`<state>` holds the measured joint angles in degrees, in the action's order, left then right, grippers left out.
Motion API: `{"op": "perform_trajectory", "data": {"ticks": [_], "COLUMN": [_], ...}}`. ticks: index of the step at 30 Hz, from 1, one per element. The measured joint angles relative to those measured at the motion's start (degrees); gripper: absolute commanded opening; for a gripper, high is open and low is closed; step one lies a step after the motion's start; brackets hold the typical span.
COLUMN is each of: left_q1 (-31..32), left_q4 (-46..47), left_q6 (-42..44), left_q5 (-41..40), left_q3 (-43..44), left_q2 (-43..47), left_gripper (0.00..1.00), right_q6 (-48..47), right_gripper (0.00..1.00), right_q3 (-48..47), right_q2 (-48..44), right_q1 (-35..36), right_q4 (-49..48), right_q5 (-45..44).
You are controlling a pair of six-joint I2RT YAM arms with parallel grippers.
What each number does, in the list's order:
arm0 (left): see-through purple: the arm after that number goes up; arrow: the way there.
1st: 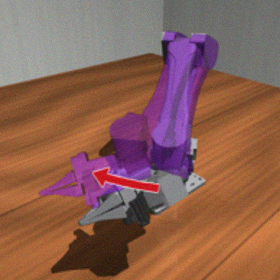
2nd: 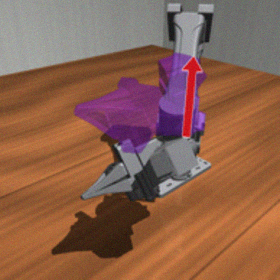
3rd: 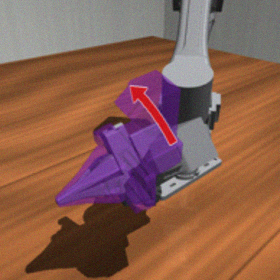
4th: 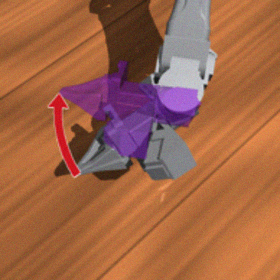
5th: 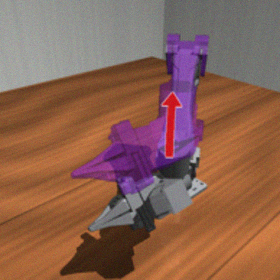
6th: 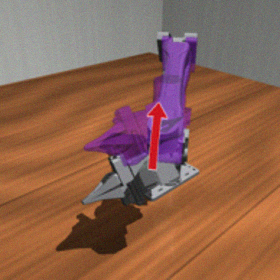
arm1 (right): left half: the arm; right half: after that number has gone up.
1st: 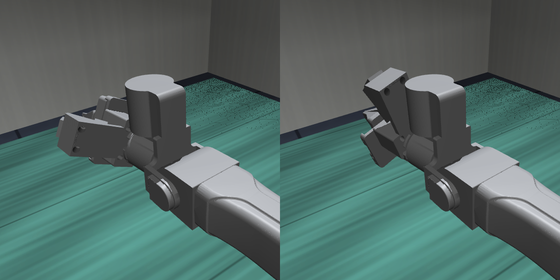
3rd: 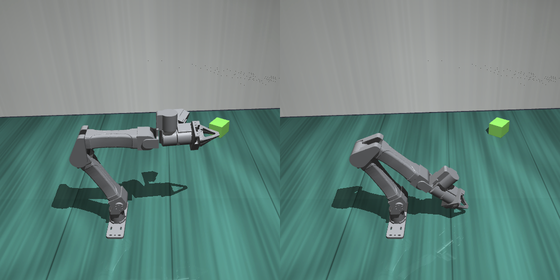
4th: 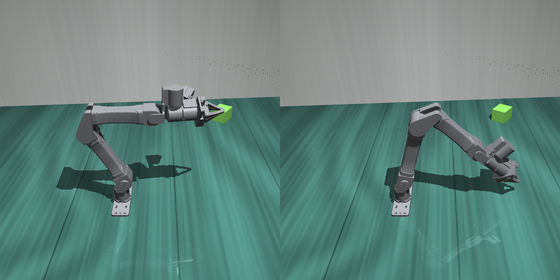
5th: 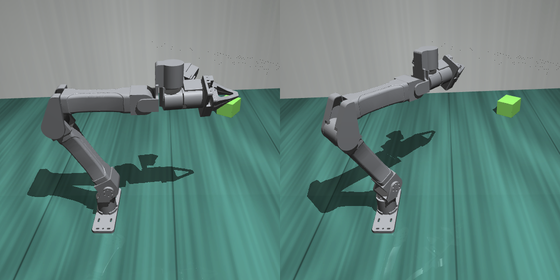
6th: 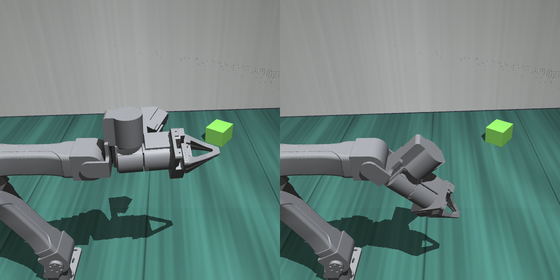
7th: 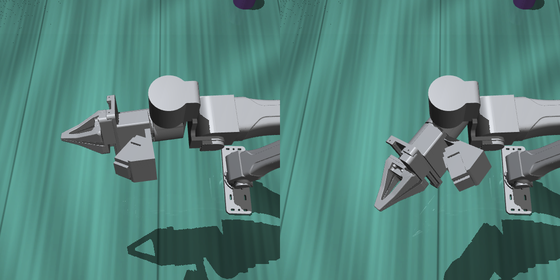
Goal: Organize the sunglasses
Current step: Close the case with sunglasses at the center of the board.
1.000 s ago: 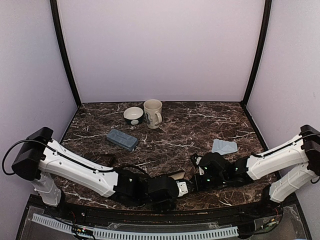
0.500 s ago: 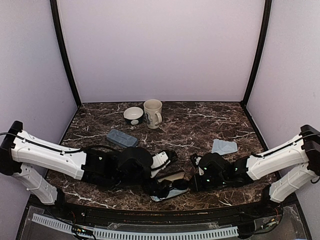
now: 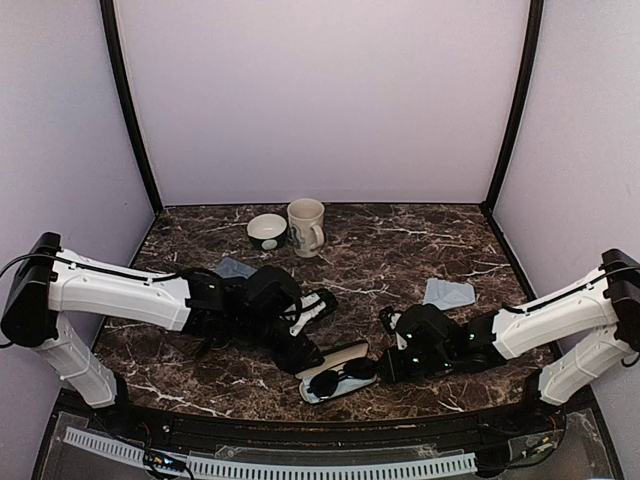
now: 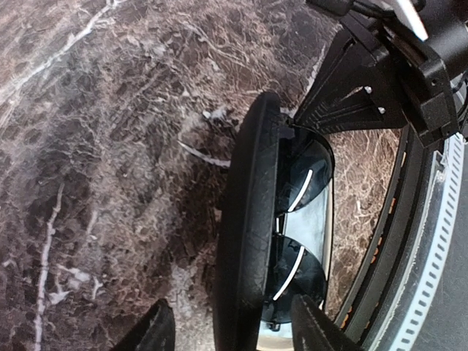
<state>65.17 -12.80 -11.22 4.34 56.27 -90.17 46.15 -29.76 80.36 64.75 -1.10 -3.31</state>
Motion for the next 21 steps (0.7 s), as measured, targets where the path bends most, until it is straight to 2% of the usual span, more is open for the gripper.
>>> {"op": "perform_trajectory", "data": {"ticks": [5, 10, 21], "left_q1": [-0.6, -0.6, -0.7], "left_q4": [-1.3, -1.6, -1.8], "left_q6": [-0.1, -0.1, -0.1], "left_q5": [3.8, 6.6, 8.7], "left_q3": [2.0, 2.6, 2.6], "left_q2": [-2.7, -4.0, -4.2], "left_gripper": [0.38, 0.33, 0.32], "right_q6": [-0.2, -0.2, -0.2], "right_gripper": [0.0, 0.0, 0.01], "right_q3": [-0.2, -0.3, -0.3], "right_q2": [0.0, 0.0, 0.0], "right_q1": [0.0, 0.0, 0.0], "right_q4": [0.3, 0.3, 0.3], "right_q5": [0.0, -0.1, -0.3]}}
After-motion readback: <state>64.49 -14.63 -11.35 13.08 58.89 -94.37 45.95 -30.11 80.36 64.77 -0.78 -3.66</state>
